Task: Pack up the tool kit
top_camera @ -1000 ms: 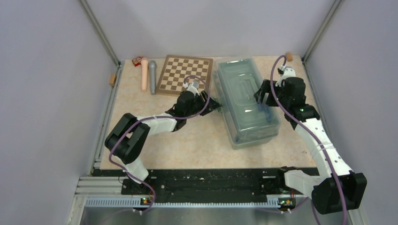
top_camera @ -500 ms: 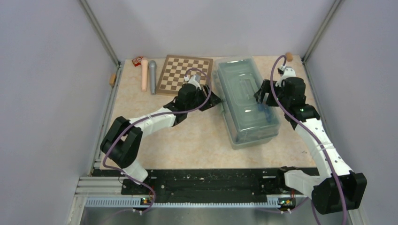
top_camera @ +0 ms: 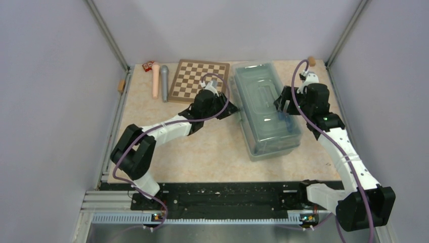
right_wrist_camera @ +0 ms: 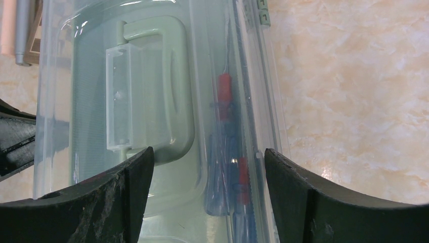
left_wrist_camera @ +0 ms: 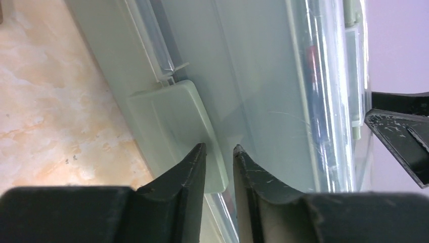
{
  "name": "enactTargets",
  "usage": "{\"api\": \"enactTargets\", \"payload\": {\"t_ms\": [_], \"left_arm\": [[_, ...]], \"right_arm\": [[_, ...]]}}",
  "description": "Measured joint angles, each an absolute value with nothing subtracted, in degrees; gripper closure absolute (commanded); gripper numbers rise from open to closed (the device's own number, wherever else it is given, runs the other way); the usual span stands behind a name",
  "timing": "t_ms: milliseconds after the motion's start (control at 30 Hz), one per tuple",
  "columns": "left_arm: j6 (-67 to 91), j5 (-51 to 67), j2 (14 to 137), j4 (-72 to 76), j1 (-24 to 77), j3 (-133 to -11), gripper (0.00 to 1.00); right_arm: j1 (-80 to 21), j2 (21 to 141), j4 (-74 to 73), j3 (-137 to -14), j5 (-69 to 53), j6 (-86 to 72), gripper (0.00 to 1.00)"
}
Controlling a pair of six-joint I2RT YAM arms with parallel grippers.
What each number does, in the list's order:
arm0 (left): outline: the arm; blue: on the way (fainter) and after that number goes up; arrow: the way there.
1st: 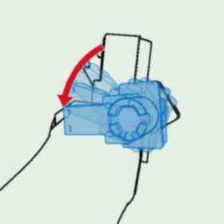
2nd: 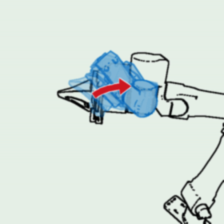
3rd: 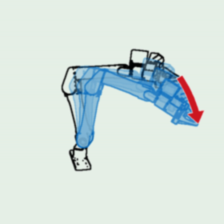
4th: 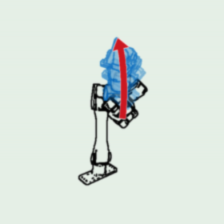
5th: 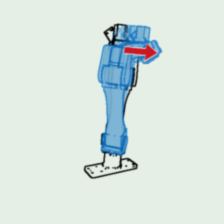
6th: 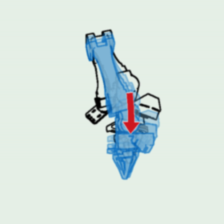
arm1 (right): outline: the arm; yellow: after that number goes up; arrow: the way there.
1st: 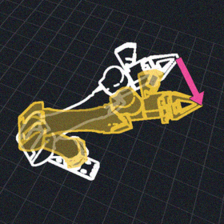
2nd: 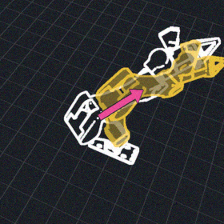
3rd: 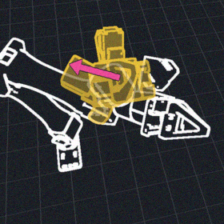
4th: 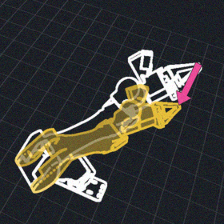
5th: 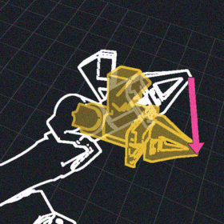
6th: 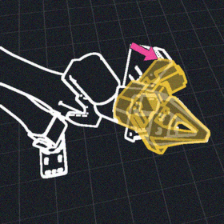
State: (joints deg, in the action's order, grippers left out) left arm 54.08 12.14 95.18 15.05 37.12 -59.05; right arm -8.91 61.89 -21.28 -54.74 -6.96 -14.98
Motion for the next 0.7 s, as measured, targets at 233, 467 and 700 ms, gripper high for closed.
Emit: {"api": "enactTargets", "payload": {"t_ms": [233, 467, 700], "left_arm": [[56.0, 9.4, 95.5, 17.5, 37.5, -57.9, 0.71], [59.9, 6.0, 95.3, 22.3, 38.0, -53.3, 0.69], [63.0, 5.3, 95.5, 25.3, 38.2, -51.9, 0.56]], "right_arm": [[-8.9, 61.9, -21.3, -54.7, -7.0, -15.0, 0.23], [-8.9, 61.9, -21.3, -54.7, -7.0, -15.0, 0.23], [-8.9, 61.5, -20.9, -54.3, -7.0, -14.9, 0.23]]}}
